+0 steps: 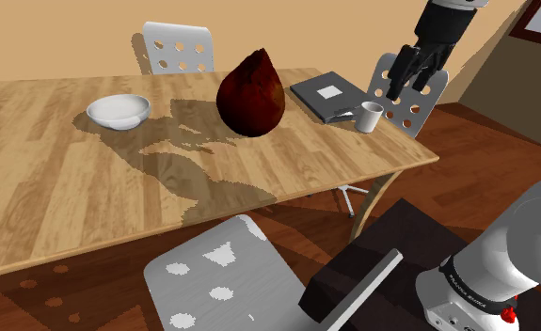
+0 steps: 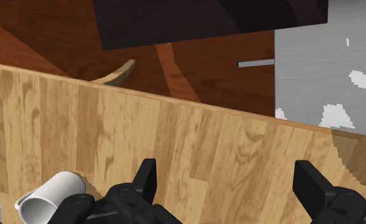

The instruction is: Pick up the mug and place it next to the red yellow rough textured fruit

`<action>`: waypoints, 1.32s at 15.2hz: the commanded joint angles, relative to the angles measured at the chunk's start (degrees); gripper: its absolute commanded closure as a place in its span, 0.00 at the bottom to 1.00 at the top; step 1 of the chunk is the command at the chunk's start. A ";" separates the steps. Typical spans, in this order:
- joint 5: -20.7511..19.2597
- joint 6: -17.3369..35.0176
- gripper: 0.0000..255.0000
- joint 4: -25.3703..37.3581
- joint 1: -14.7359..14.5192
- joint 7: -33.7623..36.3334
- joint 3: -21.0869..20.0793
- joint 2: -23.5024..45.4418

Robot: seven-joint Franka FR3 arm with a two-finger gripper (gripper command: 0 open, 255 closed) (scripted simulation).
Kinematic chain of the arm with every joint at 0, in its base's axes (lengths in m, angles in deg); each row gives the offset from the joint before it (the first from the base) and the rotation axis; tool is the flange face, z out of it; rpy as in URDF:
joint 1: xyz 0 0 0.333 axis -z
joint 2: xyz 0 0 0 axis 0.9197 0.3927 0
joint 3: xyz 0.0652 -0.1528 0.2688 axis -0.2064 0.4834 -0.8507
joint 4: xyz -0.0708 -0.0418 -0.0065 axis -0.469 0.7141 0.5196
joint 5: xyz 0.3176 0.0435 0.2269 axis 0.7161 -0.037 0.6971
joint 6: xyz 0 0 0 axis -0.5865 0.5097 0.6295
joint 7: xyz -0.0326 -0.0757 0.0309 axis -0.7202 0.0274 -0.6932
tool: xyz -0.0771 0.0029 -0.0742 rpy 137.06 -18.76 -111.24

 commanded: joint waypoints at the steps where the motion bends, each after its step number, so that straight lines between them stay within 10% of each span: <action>1: 0.00 0.00 0.00 0.00 0.00 0.00 0.00 0.00; 20: -5.51 25.59 0.00 2.73 5.31 -19.44 17.15 26.12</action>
